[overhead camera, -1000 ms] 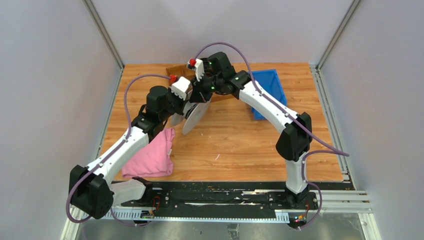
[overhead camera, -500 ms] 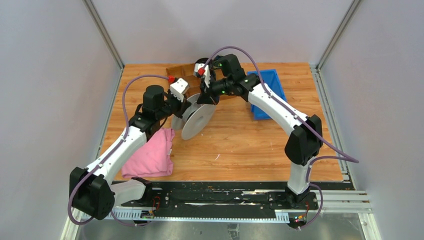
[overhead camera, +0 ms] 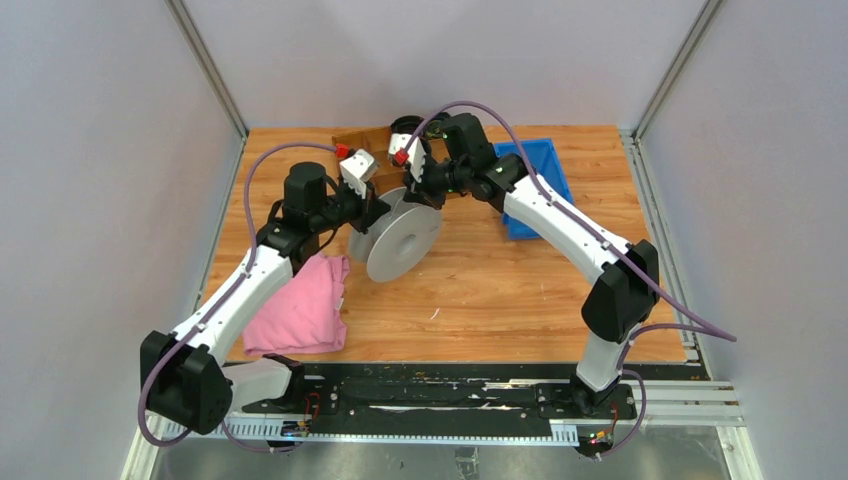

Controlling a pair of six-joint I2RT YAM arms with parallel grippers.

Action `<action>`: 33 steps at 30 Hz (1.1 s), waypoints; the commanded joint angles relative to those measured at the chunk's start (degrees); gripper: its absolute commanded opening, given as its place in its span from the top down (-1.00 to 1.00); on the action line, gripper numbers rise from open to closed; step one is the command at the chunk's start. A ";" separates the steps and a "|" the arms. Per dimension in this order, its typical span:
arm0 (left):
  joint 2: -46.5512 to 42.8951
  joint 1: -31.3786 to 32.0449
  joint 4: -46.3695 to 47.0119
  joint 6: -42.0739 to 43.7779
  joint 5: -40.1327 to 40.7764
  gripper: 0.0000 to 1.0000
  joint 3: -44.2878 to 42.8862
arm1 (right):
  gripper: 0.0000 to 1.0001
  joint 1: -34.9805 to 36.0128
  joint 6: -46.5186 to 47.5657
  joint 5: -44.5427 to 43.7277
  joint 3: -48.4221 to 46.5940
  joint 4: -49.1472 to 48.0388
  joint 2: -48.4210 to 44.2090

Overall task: Wrap the cables
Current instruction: Wrap the cable around the cable reel.

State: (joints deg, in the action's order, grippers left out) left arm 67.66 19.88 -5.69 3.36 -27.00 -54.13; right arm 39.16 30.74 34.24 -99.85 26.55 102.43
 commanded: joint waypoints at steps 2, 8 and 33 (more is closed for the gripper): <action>2.14 -0.46 2.78 -5.66 -4.02 0.99 -2.76 | 0.99 1.79 -2.57 -7.54 2.04 -3.25 -2.94; 4.58 -0.93 3.97 -10.35 -8.90 0.99 -4.66 | 0.99 2.10 -0.52 -4.89 2.42 -3.11 -1.60; -2.16 -1.25 -6.43 19.53 -11.65 0.99 -7.10 | 0.99 1.38 13.14 16.19 -3.92 17.35 1.30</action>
State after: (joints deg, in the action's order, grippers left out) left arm 67.07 18.79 -11.29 13.74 -35.79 -57.04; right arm 40.53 40.29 42.65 -102.15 36.12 102.26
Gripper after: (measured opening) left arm 0.037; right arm 0.009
